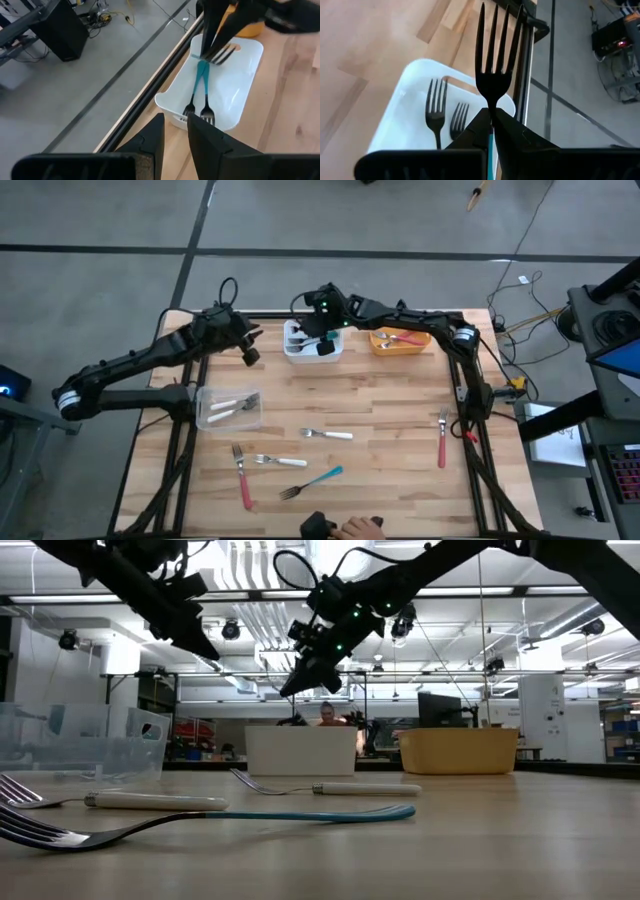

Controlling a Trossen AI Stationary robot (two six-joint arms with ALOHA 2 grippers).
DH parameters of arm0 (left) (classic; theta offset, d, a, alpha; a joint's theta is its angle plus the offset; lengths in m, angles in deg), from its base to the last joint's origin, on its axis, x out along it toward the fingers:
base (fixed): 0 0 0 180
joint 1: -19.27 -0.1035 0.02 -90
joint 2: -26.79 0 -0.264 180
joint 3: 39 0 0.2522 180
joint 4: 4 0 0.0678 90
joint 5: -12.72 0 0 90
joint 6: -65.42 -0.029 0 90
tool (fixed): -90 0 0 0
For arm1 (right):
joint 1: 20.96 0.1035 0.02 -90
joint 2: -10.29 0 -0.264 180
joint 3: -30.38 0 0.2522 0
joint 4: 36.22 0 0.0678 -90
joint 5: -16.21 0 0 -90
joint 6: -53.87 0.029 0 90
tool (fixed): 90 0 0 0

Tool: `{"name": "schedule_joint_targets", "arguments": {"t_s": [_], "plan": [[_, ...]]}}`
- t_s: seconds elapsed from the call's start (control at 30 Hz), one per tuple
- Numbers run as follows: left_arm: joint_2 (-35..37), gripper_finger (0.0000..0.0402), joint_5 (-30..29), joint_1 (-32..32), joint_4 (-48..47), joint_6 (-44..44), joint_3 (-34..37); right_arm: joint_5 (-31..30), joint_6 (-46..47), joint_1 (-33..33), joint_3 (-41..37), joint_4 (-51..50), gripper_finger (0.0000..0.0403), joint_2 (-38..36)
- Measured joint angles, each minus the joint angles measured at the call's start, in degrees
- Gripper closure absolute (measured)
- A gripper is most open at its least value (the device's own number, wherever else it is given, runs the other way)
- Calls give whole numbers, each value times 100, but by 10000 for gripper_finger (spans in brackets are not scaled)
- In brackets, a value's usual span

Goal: Sort silverware by color (type)
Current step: Put the right blue fork into the white bin

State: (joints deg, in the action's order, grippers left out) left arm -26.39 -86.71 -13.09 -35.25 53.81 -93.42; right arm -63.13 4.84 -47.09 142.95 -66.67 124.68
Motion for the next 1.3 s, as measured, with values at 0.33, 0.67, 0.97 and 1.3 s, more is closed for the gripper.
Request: {"name": "schedule_joint_targets", "arguments": {"t_s": [0.33, 0.67, 0.97, 1.3], "plan": [[-285, 335, 0, 0, 232, 30, 0, -15, 86, 0, -4, 78, 394, 175], [-498, 335, 0, 0, 358, 17, 0, -18, 109, 0, -4, 63, 394, 378], [-517, 335, 0, 0, 399, 1, 0, -18, 93, 0, -3, 70, 394, 581], [-523, 335, 0, 0, 471, -114, 0, -18, 45, 0, -2, 104, 394, 584]]}}
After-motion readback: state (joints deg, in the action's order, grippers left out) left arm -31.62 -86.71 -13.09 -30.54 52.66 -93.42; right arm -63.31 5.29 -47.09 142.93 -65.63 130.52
